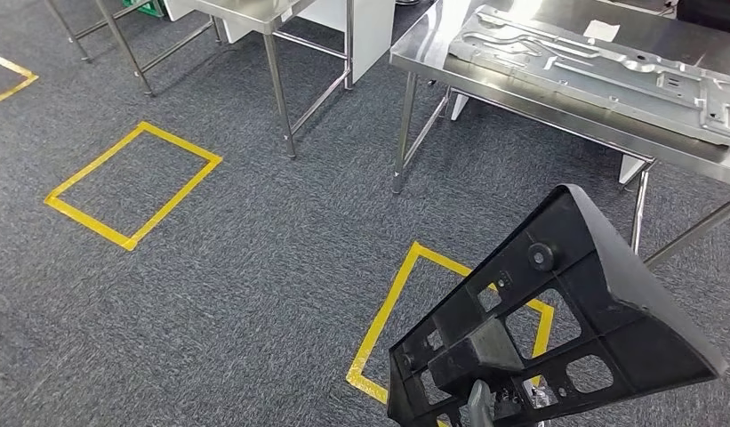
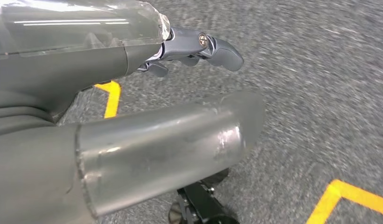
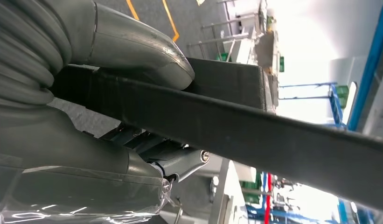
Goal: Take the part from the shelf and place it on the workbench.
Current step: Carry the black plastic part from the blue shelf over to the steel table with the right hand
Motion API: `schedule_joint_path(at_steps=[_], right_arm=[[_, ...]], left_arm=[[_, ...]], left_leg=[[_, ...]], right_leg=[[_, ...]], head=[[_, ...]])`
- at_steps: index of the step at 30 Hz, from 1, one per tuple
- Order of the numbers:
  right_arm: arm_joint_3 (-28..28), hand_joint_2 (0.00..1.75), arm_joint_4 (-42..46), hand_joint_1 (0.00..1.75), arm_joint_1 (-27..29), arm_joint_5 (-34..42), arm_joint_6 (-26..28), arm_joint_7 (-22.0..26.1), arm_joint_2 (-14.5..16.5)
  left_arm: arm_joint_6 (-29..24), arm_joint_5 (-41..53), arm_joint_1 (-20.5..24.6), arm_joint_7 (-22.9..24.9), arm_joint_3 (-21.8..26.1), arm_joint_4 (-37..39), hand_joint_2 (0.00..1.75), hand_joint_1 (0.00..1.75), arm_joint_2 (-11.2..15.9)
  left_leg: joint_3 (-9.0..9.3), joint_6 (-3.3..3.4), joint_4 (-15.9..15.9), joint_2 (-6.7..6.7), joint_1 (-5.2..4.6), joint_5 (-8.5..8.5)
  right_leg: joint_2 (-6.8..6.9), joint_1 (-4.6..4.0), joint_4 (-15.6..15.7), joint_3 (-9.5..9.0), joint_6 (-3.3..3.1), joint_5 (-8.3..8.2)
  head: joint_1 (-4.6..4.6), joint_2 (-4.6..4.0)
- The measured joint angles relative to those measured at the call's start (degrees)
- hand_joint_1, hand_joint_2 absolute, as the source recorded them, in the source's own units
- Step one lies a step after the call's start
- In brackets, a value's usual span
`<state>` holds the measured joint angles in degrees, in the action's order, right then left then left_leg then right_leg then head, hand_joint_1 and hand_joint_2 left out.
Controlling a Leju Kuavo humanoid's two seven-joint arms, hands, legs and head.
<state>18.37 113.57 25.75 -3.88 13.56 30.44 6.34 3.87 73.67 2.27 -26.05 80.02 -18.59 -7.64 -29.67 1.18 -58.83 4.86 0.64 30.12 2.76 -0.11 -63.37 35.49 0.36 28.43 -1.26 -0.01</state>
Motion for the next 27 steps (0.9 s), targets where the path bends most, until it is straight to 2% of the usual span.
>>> schedule_joint_path(at_steps=[1,2,3,4,5,7,8,9,10,11,12,13,14,15,16,17,18,19,20,21,22,24,26,27], right_arm=[[0.14,1.75,0.01,1.75,-0.15,-0.04,0.09,0.02,-0.08],[0.23,1.75,0.02,1.75,-0.29,-0.09,0.19,0.04,-0.14],[0.32,1.75,0.03,1.75,-0.36,-0.16,0.28,0.05,-0.20],[0.40,1.75,0.05,1.75,-0.36,-0.22,0.37,0.07,-0.26],[0.48,1.75,0.06,1.75,-0.34,-0.28,0.46,0.08,-0.32],[0.70,1.75,0.06,1.75,-0.61,-0.41,0.60,0.13,-0.42],[0.85,1.75,0.05,1.75,-0.80,-0.45,0.66,0.15,-0.45],[1.01,1.75,0.04,1.75,-1.00,-0.48,0.69,0.16,-0.50],[1.15,1.75,0.04,1.75,-1.08,-0.50,0.72,0.15,-0.54],[1.24,1.75,0.04,1.75,-1.09,-0.50,0.75,0.16,-0.59],[1.31,1.75,0.03,1.75,-1.09,-0.51,0.80,0.16,-0.64],[1.37,1.75,0.03,1.75,-1.10,-0.52,0.84,0.16,-0.69],[1.41,1.75,0.02,1.75,-1.11,-0.53,0.88,0.16,-0.73],[1.44,1.75,0.03,1.75,-1.16,-0.54,0.91,0.16,-0.77],[1.47,1.75,0.03,1.75,-1.20,-0.55,0.91,0.15,-0.81],[1.51,1.75,0.03,1.75,-1.24,-0.57,0.91,0.15,-0.85],[1.54,1.75,0.04,1.75,-1.25,-0.58,0.91,0.15,-0.88],[1.57,1.75,0.04,1.75,-1.22,-0.60,0.92,0.15,-0.91],[1.59,1.75,0.04,1.75,-1.18,-0.60,0.93,0.16,-0.93],[1.59,1.75,0.06,1.75,-1.16,-0.60,0.97,0.18,-0.96],[1.59,1.75,0.08,1.75,-1.22,-0.60,1.01,0.18,-1.01],[1.59,1.75,0.11,1.75,-1.36,-0.65,1.11,0.18,-1.13],[1.59,1.75,0.11,1.75,-1.35,-0.76,1.24,0.12,-1.20],[1.59,1.75,0.11,1.75,-1.32,-0.80,1.30,0.09,-1.21]], left_arm=[[0.01,0.01,0.05,-0.03,0.00,0.13,0.00,0.00,-0.02],[0.01,0.02,0.12,-0.05,0.00,0.25,0.00,0.00,-0.04],[0.02,0.02,0.21,-0.07,0.00,0.34,0.00,0.00,-0.07],[0.02,0.03,0.37,-0.10,0.00,0.37,0.00,0.00,-0.04],[0.02,0.04,0.54,-0.16,0.00,0.38,0.00,0.00,-0.02],[0.06,0.06,0.72,-0.32,0.00,0.43,0.00,0.00,0.04],[0.08,0.07,0.66,-0.37,0.00,0.46,0.00,0.00,0.09],[0.10,0.07,0.55,-0.40,0.00,0.49,0.00,0.00,0.14],[0.11,0.07,0.44,-0.39,0.00,0.51,0.00,0.00,0.21],[0.12,0.07,0.35,-0.39,0.00,0.52,0.00,0.00,0.29],[0.12,0.07,0.33,-0.40,0.00,0.52,0.00,0.00,0.34],[0.13,0.07,0.34,-0.40,0.00,0.53,0.00,0.00,0.40],[0.13,0.08,0.35,-0.41,0.00,0.54,0.00,0.00,0.45],[0.13,0.08,0.36,-0.42,0.00,0.57,0.00,0.00,0.48],[0.13,0.09,0.35,-0.42,0.01,0.61,0.00,0.00,0.50],[0.13,0.09,0.33,-0.42,0.01,0.65,0.00,0.00,0.51],[0.13,0.09,0.34,-0.43,0.01,0.68,0.00,0.00,0.51],[0.13,0.09,0.38,-0.43,0.01,0.70,0.00,0.00,0.51],[0.13,0.10,0.48,-0.44,0.00,0.74,0.00,0.00,0.45],[0.14,0.10,0.59,-0.46,0.00,0.78,0.00,0.00,0.43],[0.14,0.09,0.65,-0.48,0.01,0.81,0.00,0.00,0.40],[0.14,0.06,0.55,-0.52,0.02,0.84,0.00,0.00,0.43],[0.13,0.05,0.35,-0.53,0.03,0.84,0.00,0.00,0.43],[0.13,0.05,0.31,-0.53,0.04,0.84,0.00,0.00,0.43]], left_leg=[[0.19,-0.24,0.02,0.54,-0.10,0.18],[0.37,-0.52,0.08,1.12,-0.15,0.32],[0.55,-0.82,0.21,1.71,-0.19,0.43],[0.83,-1.11,0.40,2.21,-0.19,0.52],[1.06,-1.40,0.30,1.85,-0.17,0.76],[0.23,-1.85,-2.30,-0.89,-0.06,2.59],[-1.20,-2.01,-5.42,-2.69,0.10,4.24],[-3.09,-2.15,-9.18,-3.73,0.18,5.99],[-4.95,-2.32,-12.65,-4.19,0.23,7.21],[-6.25,-2.47,-14.75,-4.36,0.24,7.39],[-6.54,-2.58,-14.55,-4.45,0.28,6.25],[-5.83,-2.67,-12.23,-4.70,0.37,4.14],[-4.48,-2.73,-8.46,-5.66,0.58,1.74],[-3.15,-2.77,-4.90,-7.37,0.80,0.11],[-2.23,-2.62,-2.47,-8.86,0.97,-0.74],[-1.81,-2.37,-1.25,-9.96,1.04,-0.85],[-1.71,-1.98,-1.12,-10.19,0.91,-0.58],[-1.64,-1.49,-1.04,-9.47,0.89,-0.67],[-1.49,-1.08,-0.80,-8.68,0.89,-0.80],[-1.33,-0.69,-0.53,-7.94,0.95,-0.96],[-1.22,-0.32,-0.26,-7.11,1.04,-1.08],[-1.10,0.19,-0.06,-5.37,0.85,-1.02],[-1.03,0.42,-0.05,-3.77,0.64,-0.79],[-1.00,0.44,-0.05,-3.33,0.59,-0.72]], right_leg=[[1.13,-0.38,2.74,-1.42,-0.51,-0.71],[1.79,-0.69,4.11,-2.04,-0.90,-0.79],[1.61,-0.86,4.34,-2.02,-1.12,-0.64],[0.79,-0.80,4.66,-2.11,-1.33,-0.81],[0.09,-0.61,5.16,-2.34,-1.48,-1.05],[-1.27,-0.05,6.21,-2.98,-1.84,-1.59],[-1.94,0.11,6.43,-3.11,-1.95,-1.69],[-2.72,0.19,6.45,-3.15,-2.08,-1.69],[-3.57,0.22,6.39,-3.15,-2.13,-1.66],[-4.47,0.25,6.31,-3.19,-2.11,-1.59],[-5.42,0.30,6.17,-3.26,-2.00,-1.51],[-6.35,0.38,5.96,-3.35,-1.82,-1.38],[-7.23,0.46,5.65,-3.37,-1.56,-1.16],[-8.03,0.45,5.18,-3.22,-1.25,-0.90],[-8.78,0.46,4.75,-2.96,-0.93,-0.71],[-9.46,0.47,4.43,-2.63,-0.58,-0.61],[-10.18,0.54,4.30,-2.32,-0.19,-0.65],[-10.93,0.66,4.38,-2.12,0.19,-0.78],[-11.02,0.74,4.31,-1.99,0.51,-0.79],[-10.08,0.70,3.73,-1.63,0.81,-0.44],[-8.39,0.61,2.02,-0.72,1.08,0.54],[-4.52,0.62,-4.50,2.72,1.54,3.74],[-3.27,0.83,-10.67,6.10,1.83,5.98],[-3.15,0.87,-12.11,6.92,1.88,6.32]], head=[[-0.01,0.01],[0.01,0.01],[0.00,0.01],[-0.02,0.01],[0.01,0.01],[0.16,0.01],[0.26,0.01],[0.35,0.01],[0.39,0.00],[0.42,0.00],[0.42,0.01],[0.42,0.01],[0.44,0.01],[0.46,0.01],[0.48,0.01],[0.51,0.01],[0.52,0.01],[0.52,0.01],[0.54,0.01],[0.35,0.01],[0.09,0.01],[-0.43,0.01],[-0.50,0.00],[-0.51,0.00]])
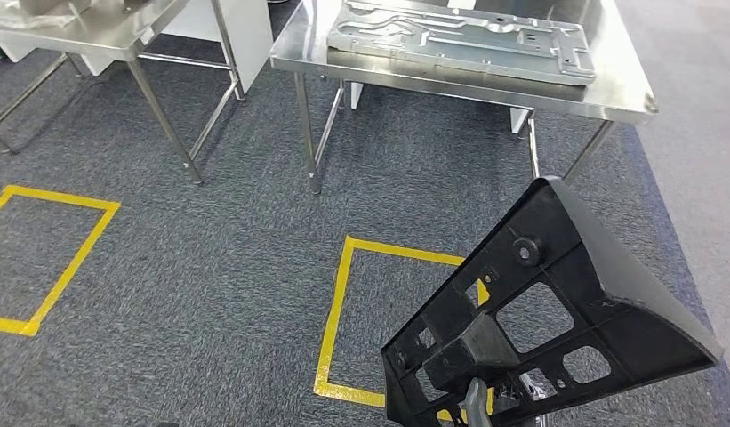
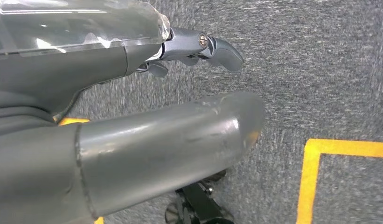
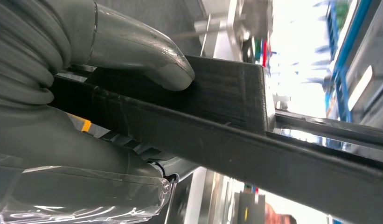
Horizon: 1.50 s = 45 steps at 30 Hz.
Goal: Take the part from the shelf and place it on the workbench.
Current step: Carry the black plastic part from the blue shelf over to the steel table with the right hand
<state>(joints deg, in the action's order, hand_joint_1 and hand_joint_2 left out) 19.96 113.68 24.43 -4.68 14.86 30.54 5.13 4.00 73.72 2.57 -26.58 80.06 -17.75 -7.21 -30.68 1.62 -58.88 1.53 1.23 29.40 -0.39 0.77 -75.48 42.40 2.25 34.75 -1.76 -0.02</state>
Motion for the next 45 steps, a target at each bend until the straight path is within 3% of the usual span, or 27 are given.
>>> schedule_joint_path(at_steps=[2,3,4,6,7,8,9,10,12,14,15,16,17,19,21,24,26,29,31,32,33,34,36,38,41,43,45], right_arm=[[0.00,1.75,0.00,1.75,0.02,-0.02,0.03,-0.02,-0.02],[0.01,1.75,0.00,1.75,0.03,-0.06,0.05,-0.06,-0.07],[0.01,1.75,0.00,1.75,0.03,-0.16,0.09,-0.11,-0.15],[0.11,1.75,0.07,1.75,-0.07,-0.47,0.25,-0.29,-0.35],[0.19,1.75,0.16,1.75,-0.09,-0.59,0.34,-0.36,-0.40],[0.27,1.75,0.26,1.75,-0.10,-0.65,0.43,-0.43,-0.43],[0.35,1.75,0.33,1.75,-0.04,-0.67,0.50,-0.49,-0.45],[0.40,1.75,0.38,1.75,0.06,-0.67,0.58,-0.57,-0.48],[0.61,1.75,0.39,1.75,0.01,-0.70,0.69,-0.77,-0.53],[0.88,1.75,0.37,1.75,-0.15,-0.73,0.73,-0.93,-0.58],[0.98,1.75,0.36,1.75,-0.18,-0.77,0.80,-1.01,-0.61],[1.03,1.75,0.34,1.75,-0.16,-0.98,1.05,-1.13,-0.66],[1.06,1.75,0.31,1.75,-0.14,-1.35,1.51,-1.35,-0.69],[1.11,1.75,0.27,1.75,-0.11,-2.32,2.58,-1.89,-0.73],[1.13,1.75,0.26,1.75,-0.12,-2.85,3.13,-2.18,-0.73],[1.19,1.75,0.26,1.75,-0.10,-3.09,3.41,-2.23,-0.75],[1.28,1.75,0.26,1.75,-0.16,-3.27,3.70,-2.25,-0.76],[1.47,1.75,0.21,1.75,-0.40,-3.61,4.15,-2.36,-0.81],[1.66,1.75,0.05,1.75,-0.44,-3.72,4.41,-2.56,-0.89],[1.75,1.75,-0.04,1.75,-0.44,-3.76,4.59,-2.77,-0.94],[1.82,1.75,-0.13,1.75,-0.44,-3.79,4.83,-3.01,-1.00],[1.87,1.75,-0.18,1.75,-0.44,-3.82,5.06,-3.21,-1.04],[1.97,1.75,-0.22,1.75,-0.52,-3.87,5.38,-3.47,-1.10],[2.21,1.75,-0.26,1.75,-0.55,-3.90,5.70,-3.76,-1.16],[2.67,1.75,-0.37,1.75,-0.49,-3.92,6.26,-4.47,-1.30],[2.81,1.75,-0.56,1.75,-0.60,-3.93,6.42,-4.71,-1.34],[2.92,1.75,-0.87,1.75,-0.64,-3.93,6.57,-4.99,-1.38]], left_arm=[[0.00,0.00,-0.02,0.01,0.01,0.00,0.00,0.00,0.00],[0.01,0.01,-0.01,0.01,0.01,0.01,0.00,0.00,0.00],[0.03,0.03,0.05,0.01,0.01,0.03,0.00,0.00,-0.01],[0.10,0.08,0.23,0.01,0.01,0.21,0.00,0.00,-0.12],[0.14,0.11,0.32,0.01,0.01,0.31,0.00,0.00,-0.17],[0.17,0.13,0.39,0.00,0.01,0.38,0.00,0.00,-0.22],[0.20,0.15,0.47,0.00,0.01,0.40,0.00,0.00,-0.23],[0.21,0.17,0.57,0.00,0.00,0.41,0.00,0.00,-0.23],[0.27,0.20,0.72,-0.02,-0.01,0.43,0.00,0.00,-0.26],[0.32,0.21,0.52,-0.03,-0.01,0.45,0.00,0.00,-0.26],[0.33,0.22,0.32,-0.02,-0.01,0.46,0.00,0.00,-0.25],[0.33,0.22,0.13,-0.04,0.00,0.46,0.00,0.00,-0.23],[0.33,0.22,0.04,-0.12,0.01,0.46,0.00,0.00,-0.21],[0.37,0.24,0.12,-0.34,0.00,0.46,0.00,0.00,-0.18],[0.45,0.25,0.34,-0.50,-0.01,0.52,0.00,0.00,-0.20],[0.50,0.30,0.43,-0.54,-0.01,0.60,0.00,0.00,-0.25],[0.50,0.31,0.42,-0.54,-0.01,0.61,0.00,0.00,-0.28],[0.50,0.32,0.34,-0.53,0.00,0.61,0.00,0.00,-0.29],[0.50,0.33,0.22,-0.46,0.01,0.61,0.00,0.00,-0.25],[0.49,0.33,0.18,-0.42,0.01,0.61,0.00,0.00,-0.23],[0.47,0.36,0.16,-0.37,0.01,0.61,0.00,0.00,-0.23],[0.45,0.44,0.16,-0.34,0.01,0.62,0.00,0.00,-0.25],[0.44,0.67,0.16,-0.29,0.01,0.67,0.00,0.00,-0.44],[0.44,0.84,0.14,-0.14,0.01,0.72,0.00,0.00,-0.59],[0.44,0.90,0.13,0.13,0.03,0.72,0.00,0.00,-0.52],[0.44,0.91,0.10,0.25,0.03,0.73,0.00,0.00,-0.47],[0.43,0.92,-0.03,0.47,0.03,0.74,0.00,0.00,-0.45]], left_leg=[[0.02,0.00,0.00,0.26,-0.01,0.04],[0.13,-0.01,0.00,0.64,-0.02,0.13],[0.41,-0.07,0.00,1.29,-0.06,0.32],[1.22,-0.61,0.04,3.37,-0.31,1.05],[1.62,-0.95,0.14,4.35,-0.43,1.36],[2.01,-1.32,0.36,5.26,-0.52,1.58],[2.42,-1.63,0.66,5.99,-0.62,1.71],[2.78,-1.92,0.58,5.83,-0.62,2.11],[1.79,-2.36,-2.73,3.33,-0.53,4.31],[-1.89,-2.59,-10.13,0.17,-0.30,7.31],[-3.72,-2.70,-13.11,-0.50,-0.26,7.89],[-4.84,-2.82,-14.33,-0.83,-0.23,7.36],[-4.98,-2.90,-13.29,-0.96,-0.18,5.72],[-3.21,-3.02,-7.08,-1.18,0.02,1.24],[-1.86,-2.67,-2.39,-1.80,0.12,-0.65],[-1.97,-1.37,-1.76,-2.14,-0.08,-0.54],[-1.94,-0.66,-1.58,-1.99,-0.06,-0.74],[-1.96,-0.01,-1.48,-1.58,-0.11,-0.76],[-1.95,0.11,-1.48,-1.24,-0.25,-0.67],[-1.89,0.12,-1.48,-1.11,-0.33,-0.61],[-1.78,0.12,-1.48,-1.04,-0.44,-0.55],[-1.65,0.11,-1.47,-1.00,-0.55,-0.49],[-1.47,-0.11,-1.43,-0.91,-0.76,-0.34],[-1.36,-0.63,-1.21,-0.73,-0.69,-0.27],[-0.95,-1.55,-1.25,-0.63,-0.68,0.11],[-2.44,-2.04,-4.91,-0.93,-0.64,2.34],[-5.94,-2.45,-11.76,-1.07,-0.51,5.46]], right_leg=[[0.05,0.02,-0.48,0.31,0.02,-0.02],[0.11,0.02,0.33,-0.05,-0.01,-0.85],[0.46,-0.03,3.12,-1.47,-0.19,-2.77],[3.15,-0.87,11.65,-5.78,-1.29,-6.68],[4.11,-1.31,15.08,-7.52,-1.86,-7.83],[4.57,-1.69,16.61,-8.19,-2.35,-7.93],[3.73,-1.55,16.97,-8.37,-2.59,-8.08],[2.95,-1.34,17.48,-8.68,-2.81,-8.27],[1.63,-0.79,18.45,-9.41,-3.23,-8.68],[0.19,-0.59,18.59,-9.58,-3.49,-8.71],[-0.62,-0.57,18.50,-9.61,-3.57,-8.64],[-1.36,-0.55,18.40,-9.70,-3.60,-8.52],[-2.02,-0.51,18.25,-9.83,-3.55,-8.37],[-2.85,-0.41,17.70,-10.03,-3.19,-7.82],[-3.36,-0.56,16.75,-9.71,-2.52,-7.21],[-3.57,-0.67,16.31,-9.16,-1.70,-7.00],[-2.47,-0.57,15.08,-8.74,-1.19,-6.08],[-0.32,-0.41,6.56,-4.65,-0.53,-1.57],[-0.09,-0.35,1.70,-2.02,-0.46,-0.22],[-0.05,-0.39,1.81,-1.97,-0.63,-0.96],[-0.01,-0.51,3.98,-3.00,-0.98,-2.56],[0.13,-0.74,7.65,-4.85,-1.60,-4.49],[0.76,-1.31,14.08,-8.06,-2.89,-6.68],[1.11,-1.74,16.12,-8.92,-3.56,-6.76],[0.82,-1.36,17.74,-9.86,-3.67,-7.45],[0.75,-0.90,18.87,-10.75,-3.78,-7.84],[0.62,-0.95,18.88,-10.92,-4.08,-7.61]], head=[[-0.01,-0.01],[-0.01,0.00],[-0.01,0.00],[0.00,0.02],[-0.01,0.02],[-0.02,0.02],[-0.03,0.02],[-0.01,0.01],[0.22,0.00],[0.44,0.01],[0.45,0.01],[0.53,0.02],[0.58,0.01],[0.73,0.00],[0.95,0.00],[0.98,0.02],[0.78,0.02],[0.38,0.01],[0.36,0.01],[0.36,0.01],[0.36,0.01],[0.36,0.01],[0.40,0.02],[0.27,0.02],[0.12,0.01],[0.30,0.01],[0.43,0.01]])
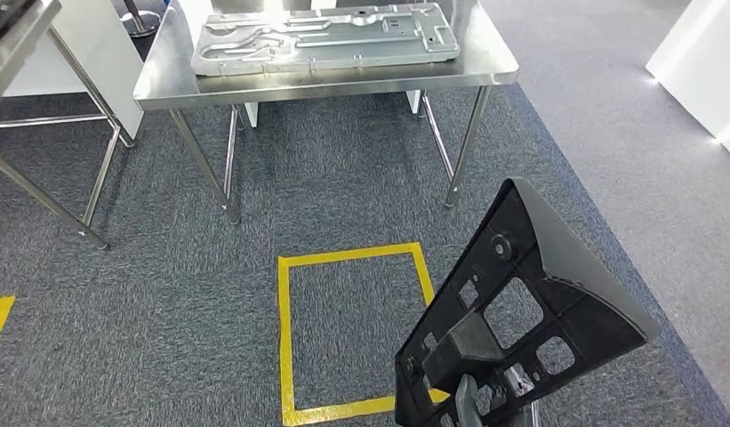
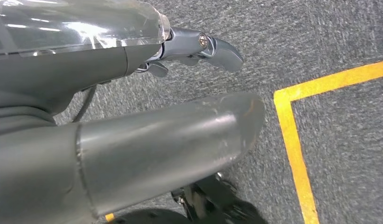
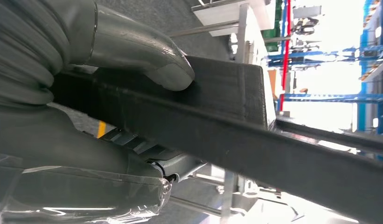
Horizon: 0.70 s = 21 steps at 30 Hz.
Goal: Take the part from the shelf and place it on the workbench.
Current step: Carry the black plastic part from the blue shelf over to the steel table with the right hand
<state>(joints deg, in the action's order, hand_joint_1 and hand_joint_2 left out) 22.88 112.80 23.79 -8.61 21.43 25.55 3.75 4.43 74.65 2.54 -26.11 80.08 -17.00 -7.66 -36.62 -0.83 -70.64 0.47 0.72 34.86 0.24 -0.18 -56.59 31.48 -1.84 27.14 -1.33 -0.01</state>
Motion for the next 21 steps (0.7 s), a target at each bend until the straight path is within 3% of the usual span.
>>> schedule_joint_path(at_steps=[1,2,3,5,7,11,13,15,17,19,21], right_arm=[[0.08,1.75,-0.16,1.75,0.03,0.00,0.08,-0.14,-0.02],[0.17,1.75,-0.31,1.75,0.07,0.00,0.17,-0.24,-0.05],[0.26,1.75,-0.44,1.75,0.08,0.00,0.25,-0.31,-0.08],[0.41,1.75,-0.66,1.75,0.08,0.00,0.45,-0.43,-0.19],[0.56,1.75,-0.78,1.75,0.07,0.00,0.64,-0.60,-0.29],[0.88,1.75,-0.81,1.75,0.06,-0.16,1.14,-1.19,-0.50],[1.01,1.75,-0.86,1.75,0.01,-0.39,1.50,-1.72,-0.65],[1.22,1.75,-1.07,1.75,-0.07,-1.03,2.04,-2.52,-0.88],[1.38,1.75,-1.38,1.75,-0.05,-2.13,2.74,-3.48,-1.09],[1.58,1.75,-1.73,1.75,-0.01,-3.23,3.52,-4.40,-1.31],[1.91,1.75,-2.03,1.75,-0.03,-3.78,4.10,-5.11,-1.53]], left_arm=[[-0.01,0.01,-0.11,0.10,0.00,0.00,0.00,0.00,0.02],[-0.01,0.04,-0.22,0.18,0.00,0.00,0.00,0.00,0.04],[-0.02,0.08,-0.29,0.24,0.00,0.00,0.00,0.00,0.05],[-0.02,0.19,-0.34,0.30,0.01,-0.01,0.00,0.00,0.07],[-0.03,0.26,-0.30,0.40,0.02,-0.02,0.00,0.00,0.07],[-0.04,0.36,-0.43,0.69,0.02,-0.02,0.00,0.00,0.01],[-0.05,0.49,-0.43,0.82,0.03,-0.02,0.00,0.00,-0.03],[-0.08,0.79,-0.45,1.03,0.07,-0.02,0.00,0.00,-0.02],[-0.10,1.04,-0.49,1.25,0.13,-0.02,0.00,0.00,0.01],[-0.10,1.11,-0.54,1.37,0.22,-0.02,0.00,0.00,0.03],[-0.10,1.16,-0.57,1.47,0.32,-0.02,0.00,0.00,0.03]], left_leg=[[-1.45,-0.19,-2.59,0.00,0.04,0.60],[-1.99,-0.35,-3.25,0.01,0.07,0.03],[-1.48,-0.48,-1.75,0.01,0.13,-1.58],[1.49,-0.62,4.95,-0.04,0.30,-5.47],[3.46,-0.10,9.38,-0.27,0.28,-6.64],[3.90,1.44,10.29,-0.37,0.16,-6.19],[4.33,2.02,10.65,-0.32,0.38,-6.13],[4.59,2.35,10.72,-0.41,0.37,-5.82],[4.81,2.41,10.71,-0.62,0.36,-5.54],[5.33,2.31,10.71,-1.10,0.37,-5.17],[6.11,2.07,10.79,-1.79,0.43,-4.65]], right_leg=[[-0.12,0.00,-0.15,-0.04,-0.03,0.21],[-0.26,0.04,-0.33,-0.13,0.03,0.44],[-0.40,0.11,-0.55,-0.29,0.17,0.71],[-0.57,0.22,-1.19,-0.58,0.60,1.43],[-0.71,0.07,-2.06,-0.43,1.23,2.19],[-0.75,-0.02,-2.79,-0.24,2.36,2.93],[-0.60,0.19,-6.53,1.55,3.04,4.83],[-0.52,0.50,-13.59,5.65,3.56,7.63],[-0.52,0.73,-18.30,8.78,3.79,8.75],[-0.54,0.91,-17.09,8.98,3.78,6.31],[-0.94,1.00,-10.42,6.39,3.39,1.61]], head=[[0.01,0.00],[0.01,-0.01],[0.02,0.00],[0.03,-0.01],[0.09,-0.01],[0.03,0.00],[-0.24,0.00],[-0.43,-0.01],[-0.43,0.00],[-0.44,0.00],[-0.45,0.00]])
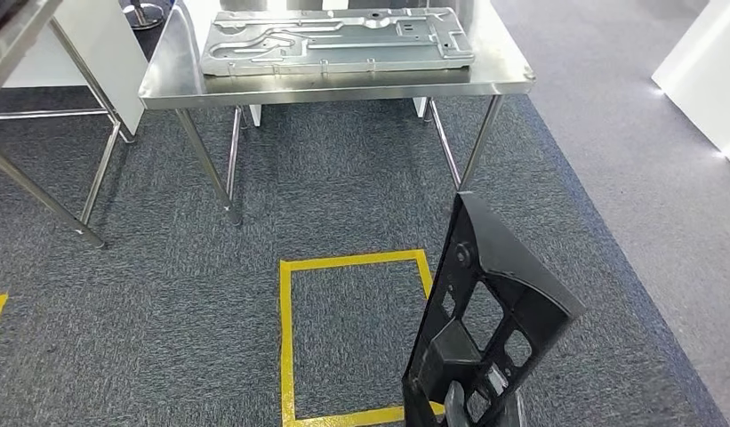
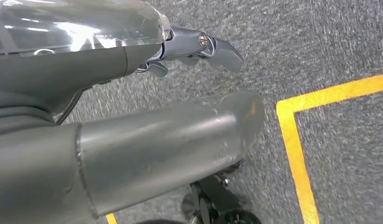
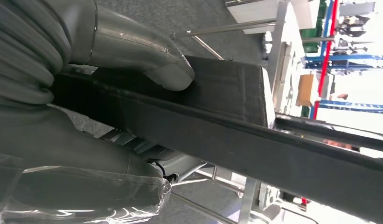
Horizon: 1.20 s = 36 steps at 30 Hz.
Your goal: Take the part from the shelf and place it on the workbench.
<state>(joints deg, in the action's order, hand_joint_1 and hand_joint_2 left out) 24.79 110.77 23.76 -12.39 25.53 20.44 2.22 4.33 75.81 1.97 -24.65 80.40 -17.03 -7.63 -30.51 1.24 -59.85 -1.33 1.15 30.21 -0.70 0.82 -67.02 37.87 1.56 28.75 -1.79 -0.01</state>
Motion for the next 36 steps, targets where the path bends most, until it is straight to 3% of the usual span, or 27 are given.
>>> schedule_joint_path(at_steps=[2,4,7,8,10,12,13,14,16,17,21,23,26,27,28,29,31,32,33,36], right_arm=[[0.42,1.75,-0.19,1.75,-0.06,0.36,0.16,-0.27,-0.21],[0.84,1.75,-0.35,1.75,-0.12,0.96,0.16,-0.33,-0.40],[1.45,1.75,-0.60,1.75,-0.13,1.36,0.21,-0.39,-0.58],[1.67,1.75,-0.69,1.75,-0.16,1.39,0.24,-0.44,-0.63],[2.00,1.75,-0.99,1.75,-0.23,1.31,0.33,-0.57,-0.70],[2.25,1.75,-1.37,1.75,-0.26,0.33,0.82,-1.16,-0.79],[2.38,1.75,-1.55,1.75,-0.26,-0.44,1.26,-1.67,-0.86],[2.55,1.75,-1.69,1.75,-0.28,-1.12,1.69,-2.18,-0.93],[2.97,1.75,-1.93,1.75,-0.40,-1.48,2.28,-2.79,-1.10],[3.17,1.75,-2.02,1.75,-0.54,-1.30,2.42,-2.85,-1.21],[3.75,1.75,-2.23,1.75,-0.89,-0.95,2.66,-2.86,-1.66],[3.84,1.75,-2.27,1.75,-1.05,-0.92,2.69,-2.76,-1.85],[3.96,1.75,-2.44,1.75,-1.24,-0.88,2.79,-2.55,-2.19],[4.00,1.75,-2.52,1.75,-1.24,-0.87,2.81,-2.51,-2.29],[4.04,1.75,-2.57,1.75,-1.25,-0.87,2.84,-2.49,-2.40],[4.08,1.75,-2.60,1.75,-1.27,-0.87,2.88,-2.48,-2.50],[4.12,1.75,-2.64,1.75,-1.34,-0.87,2.97,-2.56,-2.66],[4.15,1.75,-2.68,1.75,-1.41,-0.87,3.04,-2.63,-2.71],[4.19,1.75,-2.73,1.75,-1.48,-0.87,3.10,-2.73,-2.76],[4.32,1.75,-2.82,1.75,-1.60,-1.37,3.34,-3.05,-2.82]], left_arm=[[0.00,0.07,0.05,0.14,0.05,0.00,0.00,0.00,-0.02],[0.00,0.16,-0.05,0.32,0.09,0.00,0.00,0.00,-0.03],[-0.03,0.35,-0.20,0.46,0.13,-0.05,0.00,0.00,0.07],[-0.04,0.44,-0.14,0.47,0.13,-0.07,0.00,0.00,0.12],[-0.05,0.58,-0.14,0.51,0.15,-0.09,0.00,0.00,0.19],[-0.05,0.68,-0.29,0.61,0.20,-0.09,0.00,0.00,0.27],[-0.06,0.77,-0.37,0.67,0.25,-0.09,0.00,0.00,0.31],[-0.05,0.86,-0.42,0.73,0.32,-0.09,0.00,0.00,0.34],[-0.05,0.98,-0.50,0.80,0.56,-0.09,0.00,0.00,0.36],[-0.04,0.98,-0.51,0.83,0.71,-0.09,0.00,0.00,0.37],[-0.02,1.09,-0.60,0.90,1.07,-0.10,0.00,0.00,0.43],[-0.01,1.14,-0.58,0.90,1.11,-0.10,0.00,0.00,0.44],[0.00,1.17,-0.47,0.90,1.13,-0.10,0.00,0.00,0.44],[0.00,1.17,-0.46,0.90,1.14,-0.10,0.00,0.00,0.44],[0.00,1.19,-0.48,0.90,1.14,-0.09,0.00,0.00,0.44],[0.01,1.26,-0.51,0.91,1.15,-0.09,0.00,0.00,0.44],[0.03,1.55,-0.52,0.91,1.18,-0.09,0.00,0.00,0.48],[0.04,1.71,-0.48,0.92,1.20,-0.10,0.00,0.00,0.52],[0.04,1.83,-0.40,0.93,1.22,-0.10,0.00,0.00,0.57],[0.07,2.00,-0.24,0.95,1.24,-0.09,0.00,0.00,0.64]], left_leg=[[0.50,-0.49,0.15,-0.55,-0.03,0.40],[0.64,-1.18,0.64,-0.81,0.01,0.52],[0.92,-2.09,-0.02,-0.28,-0.11,1.55],[0.15,-2.21,-2.17,0.06,-0.15,2.69],[-3.78,-2.30,-9.63,0.51,-0.06,5.71],[-7.46,-2.46,-14.86,0.61,-0.03,6.34],[-7.85,-2.49,-14.36,0.67,-0.03,4.85],[-7.18,-2.44,-11.74,0.77,-0.04,2.43],[-4.44,-2.13,-4.25,0.97,-0.14,-1.97],[-3.40,-1.89,-1.77,1.02,-0.26,-2.88],[-2.40,-0.90,0.21,0.97,-0.40,-2.59],[-1.66,-0.30,1.00,0.98,-0.04,-2.57],[-0.89,0.12,1.36,1.02,0.15,-2.02],[-0.60,0.06,1.36,0.98,0.19,-1.72],[-0.17,-0.10,1.36,0.93,0.27,-1.34],[0.43,-0.31,1.36,0.87,0.41,-0.90],[1.66,-0.94,1.39,0.78,0.64,0.07],[2.02,-1.35,1.38,0.72,0.65,0.50],[2.20,-1.76,1.47,0.70,0.59,0.80],[2.74,-2.89,2.07,0.73,0.61,1.34]], right_leg=[[-0.37,-0.29,5.91,-2.56,-0.65,-2.23],[-0.34,-0.64,7.39,-3.13,-1.15,-1.83],[-0.19,-0.27,9.01,-4.59,-2.08,-1.75],[-0.06,-0.15,9.55,-5.27,-2.48,-1.69],[0.46,-0.34,9.83,-6.19,-3.17,-1.16],[0.89,-0.60,9.79,-6.96,-3.42,-0.43],[0.95,-0.70,9.77,-7.51,-3.37,-0.02],[1.03,-0.77,9.72,-8.13,-3.23,0.44],[1.21,-0.94,9.48,-9.18,-2.80,1.47],[1.29,-1.03,9.31,-9.39,-2.54,1.91],[1.33,-1.03,9.11,-9.60,-1.46,2.77],[1.16,-0.91,6.59,-8.58,-0.78,4.24],[0.96,-0.19,-3.87,-2.10,0.09,7.86],[0.96,0.09,-6.19,-0.18,0.33,7.84],[0.96,0.33,-6.48,0.75,0.52,6.63],[0.97,0.53,-4.50,0.49,0.67,4.26],[0.95,0.71,2.51,-1.89,0.83,-0.60],[0.90,0.62,5.42,-3.04,0.70,-1.76],[0.85,0.47,6.98,-3.65,0.46,-1.95],[0.78,0.20,7.76,-4.13,-0.82,-1.03]], head=[[-0.03,-0.01],[-0.08,0.00],[0.07,0.01],[0.16,0.00],[0.33,0.00],[0.40,0.00],[0.42,0.00],[0.43,-0.01],[0.40,-0.01],[0.40,0.00],[0.40,0.01],[0.20,0.01],[-0.01,0.00],[0.00,0.00],[0.00,0.00],[0.00,0.01],[-0.07,0.00],[-0.15,0.00],[-0.13,0.00],[0.21,0.01]])
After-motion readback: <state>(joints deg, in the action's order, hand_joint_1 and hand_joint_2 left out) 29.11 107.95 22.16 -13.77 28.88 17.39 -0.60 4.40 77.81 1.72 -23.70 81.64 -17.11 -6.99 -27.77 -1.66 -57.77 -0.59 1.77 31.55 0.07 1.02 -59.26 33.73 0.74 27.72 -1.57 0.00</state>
